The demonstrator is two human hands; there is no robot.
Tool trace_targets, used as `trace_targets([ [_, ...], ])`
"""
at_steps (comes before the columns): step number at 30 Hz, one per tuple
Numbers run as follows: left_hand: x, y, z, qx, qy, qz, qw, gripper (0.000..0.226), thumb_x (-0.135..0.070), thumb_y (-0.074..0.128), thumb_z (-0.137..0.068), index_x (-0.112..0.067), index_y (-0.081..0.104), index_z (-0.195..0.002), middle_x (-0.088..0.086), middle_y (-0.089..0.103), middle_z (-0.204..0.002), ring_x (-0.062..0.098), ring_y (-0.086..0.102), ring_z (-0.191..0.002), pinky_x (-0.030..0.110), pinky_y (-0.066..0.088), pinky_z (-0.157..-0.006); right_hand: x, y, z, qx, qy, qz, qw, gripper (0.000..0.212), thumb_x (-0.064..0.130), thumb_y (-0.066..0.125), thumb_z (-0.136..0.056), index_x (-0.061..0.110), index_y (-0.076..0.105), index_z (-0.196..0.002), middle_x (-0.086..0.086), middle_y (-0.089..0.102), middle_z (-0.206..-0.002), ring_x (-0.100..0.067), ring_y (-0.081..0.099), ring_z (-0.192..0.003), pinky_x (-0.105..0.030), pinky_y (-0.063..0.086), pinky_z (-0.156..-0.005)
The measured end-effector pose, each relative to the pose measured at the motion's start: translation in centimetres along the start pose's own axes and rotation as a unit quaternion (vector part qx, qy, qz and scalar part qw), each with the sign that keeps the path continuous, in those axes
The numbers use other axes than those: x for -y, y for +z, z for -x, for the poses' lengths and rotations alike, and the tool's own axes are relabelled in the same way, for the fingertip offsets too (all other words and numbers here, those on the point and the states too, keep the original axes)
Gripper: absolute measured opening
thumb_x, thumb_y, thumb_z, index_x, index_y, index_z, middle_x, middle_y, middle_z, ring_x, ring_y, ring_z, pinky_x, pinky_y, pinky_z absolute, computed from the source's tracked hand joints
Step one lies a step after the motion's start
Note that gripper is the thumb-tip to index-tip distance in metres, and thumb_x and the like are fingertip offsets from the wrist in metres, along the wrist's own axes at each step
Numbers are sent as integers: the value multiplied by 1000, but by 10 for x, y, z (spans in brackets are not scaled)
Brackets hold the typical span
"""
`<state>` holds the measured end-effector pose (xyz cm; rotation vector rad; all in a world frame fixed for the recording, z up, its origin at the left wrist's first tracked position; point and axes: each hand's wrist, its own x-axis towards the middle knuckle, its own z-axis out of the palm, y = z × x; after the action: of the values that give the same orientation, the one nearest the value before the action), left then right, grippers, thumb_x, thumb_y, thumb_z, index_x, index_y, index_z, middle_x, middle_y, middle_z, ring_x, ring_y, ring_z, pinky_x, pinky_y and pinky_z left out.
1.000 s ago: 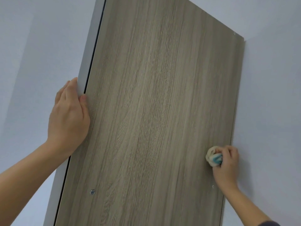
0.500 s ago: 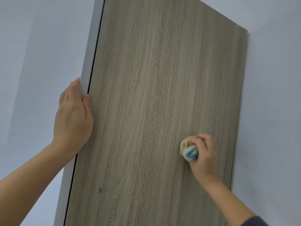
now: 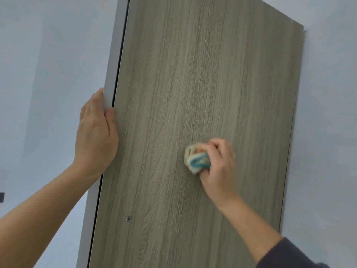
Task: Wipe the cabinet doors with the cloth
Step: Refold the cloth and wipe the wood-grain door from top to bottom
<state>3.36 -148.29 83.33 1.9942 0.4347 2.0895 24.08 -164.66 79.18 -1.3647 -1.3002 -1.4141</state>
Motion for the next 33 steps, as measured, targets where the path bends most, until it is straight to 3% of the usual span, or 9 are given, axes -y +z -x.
trace_targets([
  [3,1,0,-1,-4,0,3,1000,43,-19,31,-105,-14,32,-148,5,45,-142,21,36,-133,30,30,-105,16,8,-39,-41,45,-1,998,32,-1,65,-72,15,64,-100,-3,50,-104,-20,48,-96,-45,47,-74],
  [7,7,-3,3,12,-11,24,1000,46,-22,30,-106,-17,28,-151,1,39,-150,23,28,-143,47,27,-116,56,21,32,0,12,-26,1000,26,18,57,-80,17,65,-104,-2,51,-109,-21,49,-101,-41,48,-78],
  [10,12,-5,20,27,-29,37,999,47,-24,30,-106,-21,25,-153,-3,35,-154,18,23,-146,45,24,-118,70,21,54,33,-50,-43,997,18,23,61,-81,17,65,-98,-2,53,-106,-21,50,-99,-40,47,-75],
  [16,26,-9,61,42,-54,61,996,48,-25,31,-106,-22,24,-153,-4,33,-155,14,23,-146,46,24,-119,78,33,-24,-35,44,-28,998,34,-4,67,-69,14,68,-99,-5,54,-105,-23,48,-97,-44,45,-74],
  [22,42,-11,111,48,-67,50,995,50,-32,28,-104,-27,21,-154,-9,28,-158,4,15,-148,27,15,-119,115,38,84,16,2,-64,998,26,13,63,-75,21,62,-99,0,56,-106,-23,53,-97,-42,44,-75],
  [26,51,-12,136,55,-78,44,994,53,-34,26,-101,-30,19,-154,-15,24,-158,1,12,-148,6,8,-113,120,43,25,-17,48,-62,997,23,7,61,-74,15,68,-95,-5,57,-103,-24,52,-97,-41,45,-77],
  [29,55,-14,152,52,-77,47,995,52,-37,23,-101,-40,16,-152,-28,19,-155,1,10,-148,5,8,-113,129,50,-6,-49,96,-69,992,27,3,63,-76,16,69,-99,-4,57,-107,-24,52,-101,-38,44,-82],
  [33,64,-18,171,73,-82,63,992,55,-32,27,-100,-56,11,-147,-44,12,-149,1,10,-148,9,10,-114,164,56,69,-23,90,-103,990,25,9,56,-80,17,70,-99,1,57,-111,-23,52,-106,-43,46,-83],
])
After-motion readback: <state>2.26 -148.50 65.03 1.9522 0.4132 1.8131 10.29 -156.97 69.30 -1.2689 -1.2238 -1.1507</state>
